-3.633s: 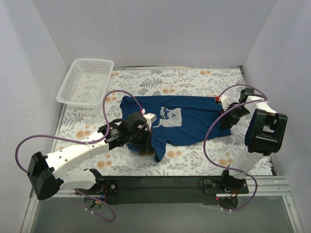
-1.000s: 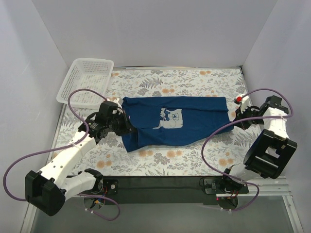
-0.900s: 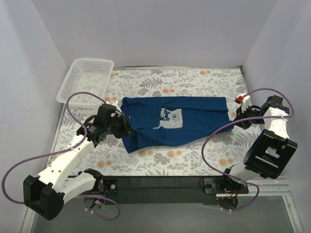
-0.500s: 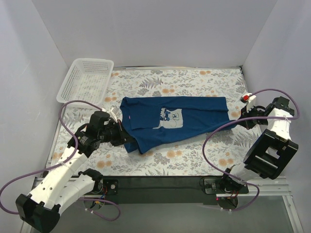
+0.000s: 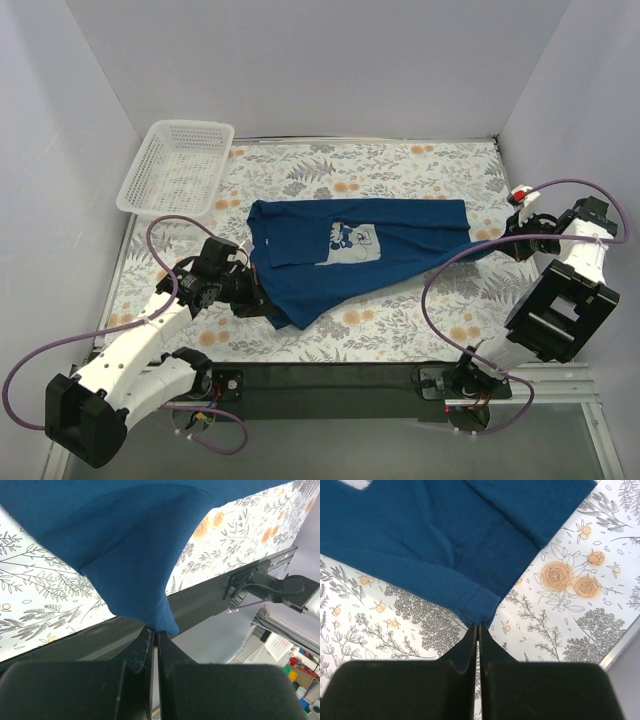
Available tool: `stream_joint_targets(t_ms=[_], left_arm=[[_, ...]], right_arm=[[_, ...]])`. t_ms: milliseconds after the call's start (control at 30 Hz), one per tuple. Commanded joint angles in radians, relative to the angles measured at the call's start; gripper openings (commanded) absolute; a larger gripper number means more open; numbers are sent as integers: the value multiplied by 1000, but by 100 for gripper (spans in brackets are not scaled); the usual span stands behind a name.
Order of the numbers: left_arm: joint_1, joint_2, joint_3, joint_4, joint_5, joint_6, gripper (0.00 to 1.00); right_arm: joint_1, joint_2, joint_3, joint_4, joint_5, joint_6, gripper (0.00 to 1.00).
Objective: Fold and stack the t-shirts
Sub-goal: Fold the tshirt
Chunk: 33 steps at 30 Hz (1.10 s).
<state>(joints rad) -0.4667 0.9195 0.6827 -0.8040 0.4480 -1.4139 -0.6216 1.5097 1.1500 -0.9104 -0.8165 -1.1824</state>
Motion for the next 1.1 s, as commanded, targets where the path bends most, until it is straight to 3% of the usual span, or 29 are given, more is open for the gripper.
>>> stream_joint_targets(t_ms=[0, 167, 467, 1067], left_arm=[[5, 7, 32, -18, 32, 18, 0], [3, 38, 74, 0, 73, 18, 0], [5, 22, 245, -152, 61, 49, 0], [3, -45, 189, -264, 80, 81, 0]], right_arm=[[-6, 24, 22, -16, -42, -19, 1], [-6, 37, 13, -33, -39, -52, 1], [-6, 35, -13, -176, 23, -244, 1], [-39, -121, -136, -202, 189, -358, 1]])
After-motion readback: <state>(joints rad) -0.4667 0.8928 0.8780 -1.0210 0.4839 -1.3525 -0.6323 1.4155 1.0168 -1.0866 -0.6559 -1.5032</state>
